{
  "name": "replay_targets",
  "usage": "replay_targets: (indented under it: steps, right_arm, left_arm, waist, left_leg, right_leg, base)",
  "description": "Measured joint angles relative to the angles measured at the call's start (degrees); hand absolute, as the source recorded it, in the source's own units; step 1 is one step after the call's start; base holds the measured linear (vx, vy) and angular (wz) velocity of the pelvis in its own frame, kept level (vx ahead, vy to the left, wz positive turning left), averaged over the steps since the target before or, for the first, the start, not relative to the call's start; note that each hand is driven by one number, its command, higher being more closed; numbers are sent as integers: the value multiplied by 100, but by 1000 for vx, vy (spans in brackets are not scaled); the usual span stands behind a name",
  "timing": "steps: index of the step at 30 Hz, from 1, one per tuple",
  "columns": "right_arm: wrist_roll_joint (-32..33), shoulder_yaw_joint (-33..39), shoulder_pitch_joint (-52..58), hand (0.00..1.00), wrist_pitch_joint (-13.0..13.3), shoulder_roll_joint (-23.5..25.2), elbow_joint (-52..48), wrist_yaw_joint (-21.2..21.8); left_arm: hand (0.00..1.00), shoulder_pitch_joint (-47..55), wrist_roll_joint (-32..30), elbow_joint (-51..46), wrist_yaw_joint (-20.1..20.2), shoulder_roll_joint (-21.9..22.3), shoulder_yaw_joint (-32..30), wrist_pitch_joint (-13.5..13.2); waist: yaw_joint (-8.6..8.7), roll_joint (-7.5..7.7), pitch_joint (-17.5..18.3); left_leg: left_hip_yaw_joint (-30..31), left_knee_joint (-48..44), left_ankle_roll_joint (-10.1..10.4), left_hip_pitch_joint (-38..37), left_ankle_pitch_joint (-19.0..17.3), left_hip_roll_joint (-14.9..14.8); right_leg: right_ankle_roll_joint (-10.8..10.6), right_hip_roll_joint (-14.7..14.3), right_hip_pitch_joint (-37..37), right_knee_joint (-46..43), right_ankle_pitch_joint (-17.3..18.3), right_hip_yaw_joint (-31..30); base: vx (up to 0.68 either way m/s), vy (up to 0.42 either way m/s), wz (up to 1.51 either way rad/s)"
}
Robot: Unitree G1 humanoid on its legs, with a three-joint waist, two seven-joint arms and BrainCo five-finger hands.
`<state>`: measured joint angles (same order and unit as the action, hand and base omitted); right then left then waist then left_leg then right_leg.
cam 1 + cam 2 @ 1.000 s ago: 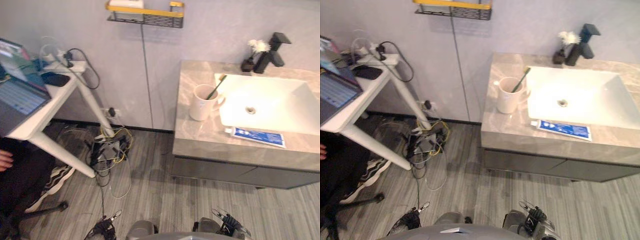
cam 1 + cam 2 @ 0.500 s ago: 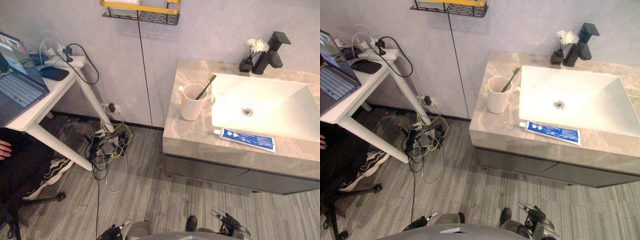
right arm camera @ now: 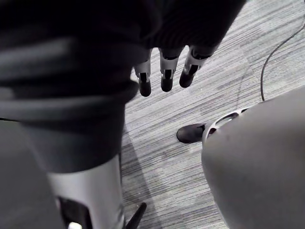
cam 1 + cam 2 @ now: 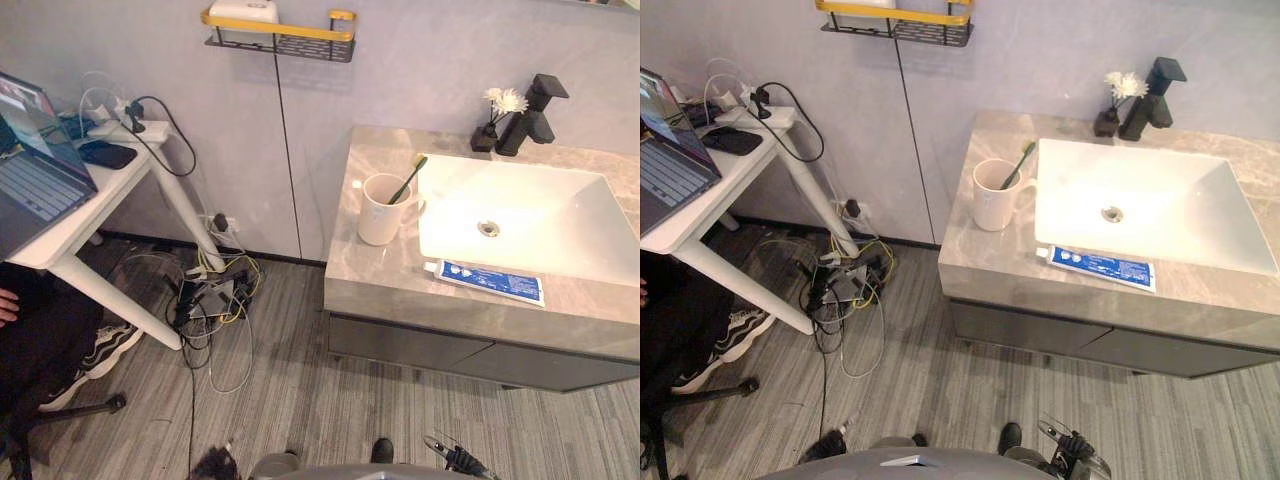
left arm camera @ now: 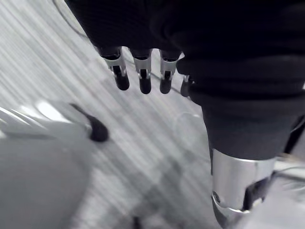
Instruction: Organize washtable
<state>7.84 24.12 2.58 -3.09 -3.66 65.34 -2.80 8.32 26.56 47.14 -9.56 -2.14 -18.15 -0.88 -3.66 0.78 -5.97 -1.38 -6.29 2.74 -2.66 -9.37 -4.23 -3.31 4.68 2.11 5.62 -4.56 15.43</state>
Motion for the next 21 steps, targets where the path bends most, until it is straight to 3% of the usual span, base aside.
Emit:
replay_targets:
  steps: [5,9,12,21]
  right_arm:
    - [-1,-140,153,0,9,8,-100,-132]
    - [-3,-186,236,0,6,-23,-234,-136]
    - [-3,-232,235,0,6,-36,-237,-99]
    - [-12,-374,306,0,17,-84,-224,77]
  left_arm:
    - [0,233,435,-3253,-497,258,6,-418]
    - [0,87,14,-4367,-731,230,4,-456]
    - [0,63,-688,-5116,-792,100,89,-462]
    - [0,-5,-1728,-6802,-588,-108,1255,-560]
  waist:
    - [15,-39,191]
    - [20,-131,269]
    - [55,-151,286]
    - [130,-117,473]
  left_leg:
    - [-20,49,-12,17,6,50]
    - [-20,55,-19,2,9,88]
    - [-32,50,-21,-21,7,97]
    - [-227,-148,-64,169,-9,123]
  right_leg:
    - [-11,54,-51,3,-6,-26]
    - [-31,66,-47,3,-20,-29]
    - [-44,74,-30,4,-31,-43]
    - [-82,145,-228,-7,-160,-285]
  base:
    - [17,17,-2]
    - [0,0,0]
    - [0,0,0]
    - [-38,20,-11]
